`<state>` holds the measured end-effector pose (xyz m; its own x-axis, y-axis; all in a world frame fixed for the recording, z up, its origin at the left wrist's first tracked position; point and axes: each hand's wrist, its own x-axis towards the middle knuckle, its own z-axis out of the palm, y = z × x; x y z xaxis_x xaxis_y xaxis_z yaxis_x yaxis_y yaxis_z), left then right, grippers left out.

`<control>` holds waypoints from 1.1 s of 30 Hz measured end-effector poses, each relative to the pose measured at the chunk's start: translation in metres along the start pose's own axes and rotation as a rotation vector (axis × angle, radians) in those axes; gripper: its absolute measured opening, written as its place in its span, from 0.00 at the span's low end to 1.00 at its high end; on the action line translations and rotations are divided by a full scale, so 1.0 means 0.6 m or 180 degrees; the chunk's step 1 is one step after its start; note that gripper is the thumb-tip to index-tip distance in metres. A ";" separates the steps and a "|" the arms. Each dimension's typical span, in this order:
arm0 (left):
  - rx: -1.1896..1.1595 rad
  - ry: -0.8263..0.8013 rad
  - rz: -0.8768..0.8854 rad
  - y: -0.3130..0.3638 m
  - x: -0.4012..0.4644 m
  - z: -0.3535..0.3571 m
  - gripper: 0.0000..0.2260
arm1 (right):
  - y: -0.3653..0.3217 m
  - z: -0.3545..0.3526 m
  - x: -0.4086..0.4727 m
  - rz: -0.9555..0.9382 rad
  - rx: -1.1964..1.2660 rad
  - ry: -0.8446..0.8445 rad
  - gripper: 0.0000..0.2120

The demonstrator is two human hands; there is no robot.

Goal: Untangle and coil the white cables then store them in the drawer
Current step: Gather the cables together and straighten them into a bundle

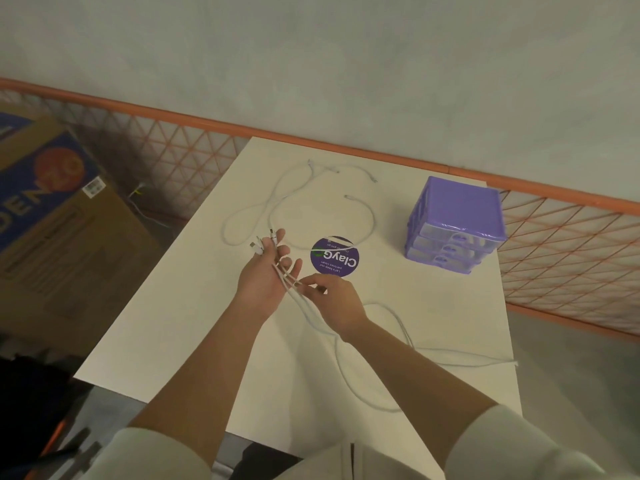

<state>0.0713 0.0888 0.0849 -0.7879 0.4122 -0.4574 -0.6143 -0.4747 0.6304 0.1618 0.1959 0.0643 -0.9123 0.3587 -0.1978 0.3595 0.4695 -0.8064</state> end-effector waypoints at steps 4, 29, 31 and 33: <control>-0.0128 0.0100 0.0095 -0.003 -0.002 0.004 0.13 | 0.000 -0.013 -0.002 -0.0153 0.0217 0.0057 0.09; -0.1254 0.0526 0.0502 0.062 0.038 -0.035 0.19 | 0.119 -0.161 -0.013 0.0485 -0.0453 0.0079 0.25; -0.1190 0.0611 0.0505 0.062 0.041 -0.039 0.19 | 0.141 -0.165 -0.017 0.0530 -0.0291 0.0041 0.22; -0.1100 0.0726 0.0509 0.060 0.046 -0.043 0.19 | 0.151 -0.167 -0.020 0.0462 -0.0327 -0.0058 0.18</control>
<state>0.0262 0.0630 0.0785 -0.8397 0.1488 -0.5223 -0.4316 -0.7666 0.4755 0.2253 0.3152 0.0495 -0.8524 0.4145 -0.3187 0.5049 0.4943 -0.7077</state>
